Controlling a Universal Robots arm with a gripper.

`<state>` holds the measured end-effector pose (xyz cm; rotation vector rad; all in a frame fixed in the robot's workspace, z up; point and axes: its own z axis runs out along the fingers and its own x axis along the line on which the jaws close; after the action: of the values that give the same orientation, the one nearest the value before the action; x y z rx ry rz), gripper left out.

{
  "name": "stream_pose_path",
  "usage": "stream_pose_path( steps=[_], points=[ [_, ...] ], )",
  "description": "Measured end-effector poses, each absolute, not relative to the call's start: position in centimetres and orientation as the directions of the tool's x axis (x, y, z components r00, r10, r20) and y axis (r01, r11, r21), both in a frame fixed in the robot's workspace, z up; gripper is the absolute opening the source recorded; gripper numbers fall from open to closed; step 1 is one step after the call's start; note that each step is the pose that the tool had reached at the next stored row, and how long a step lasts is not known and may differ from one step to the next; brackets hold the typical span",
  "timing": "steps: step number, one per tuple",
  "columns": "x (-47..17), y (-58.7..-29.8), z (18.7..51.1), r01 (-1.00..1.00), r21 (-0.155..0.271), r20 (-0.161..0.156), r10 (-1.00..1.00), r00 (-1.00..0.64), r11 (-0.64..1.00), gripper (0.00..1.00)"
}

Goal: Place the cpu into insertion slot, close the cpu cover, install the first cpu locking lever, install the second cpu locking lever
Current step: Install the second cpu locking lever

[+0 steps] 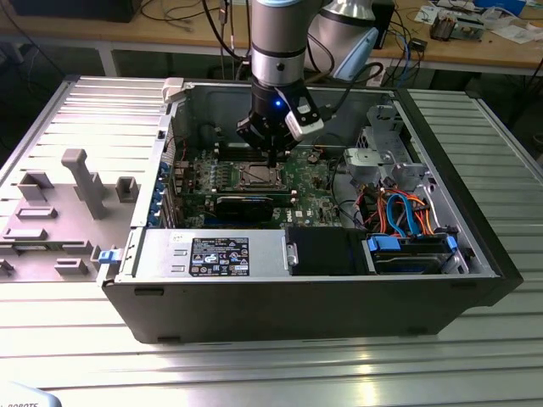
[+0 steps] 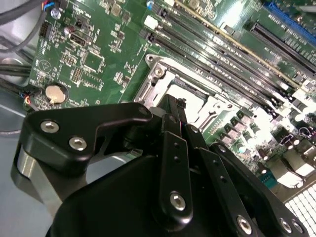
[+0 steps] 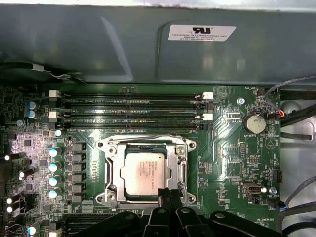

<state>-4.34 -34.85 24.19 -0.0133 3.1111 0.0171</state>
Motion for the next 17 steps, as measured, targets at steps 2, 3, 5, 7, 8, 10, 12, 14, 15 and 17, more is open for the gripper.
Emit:
stream_pose_path(
  steps=[2, 3, 5, 7, 8, 10, 12, 14, 15, 17],
  points=[
    [-4.34, -34.86, 24.19, -0.009, 0.011, -0.03, -0.008, -1.0, 1.0, 0.11],
    [-4.34, -34.87, 24.19, -0.009, 0.011, -0.031, -0.008, -0.999, 1.0, 0.11],
    [-4.34, -34.87, 24.2, -0.009, 0.011, -0.03, -0.008, -1.0, 1.0, 0.11],
    [-4.34, -34.88, 24.19, -0.009, 0.011, -0.03, -0.008, -0.999, 1.0, 0.11],
    [-4.34, -34.88, 24.19, -0.009, 0.011, -0.03, -0.008, -1.0, 1.0, 0.11],
    [-4.34, -34.89, 24.19, -0.009, 0.011, -0.03, -0.008, -1.0, 1.0, 0.11],
    [-4.34, -34.9, 24.19, -0.009, 0.011, -0.03, -0.008, -1.0, 1.0, 0.11],
    [-4.34, -34.91, 24.19, -0.009, 0.011, -0.03, -0.008, -0.999, 1.0, 0.11],
    [-4.34, -34.91, 24.2, -0.009, 0.011, -0.03, -0.009, -1.0, 1.0, 0.11],
    [-4.35, -34.91, 24.19, -0.009, 0.011, -0.03, -0.009, -0.999, 1.0, 0.11]
  ],
)
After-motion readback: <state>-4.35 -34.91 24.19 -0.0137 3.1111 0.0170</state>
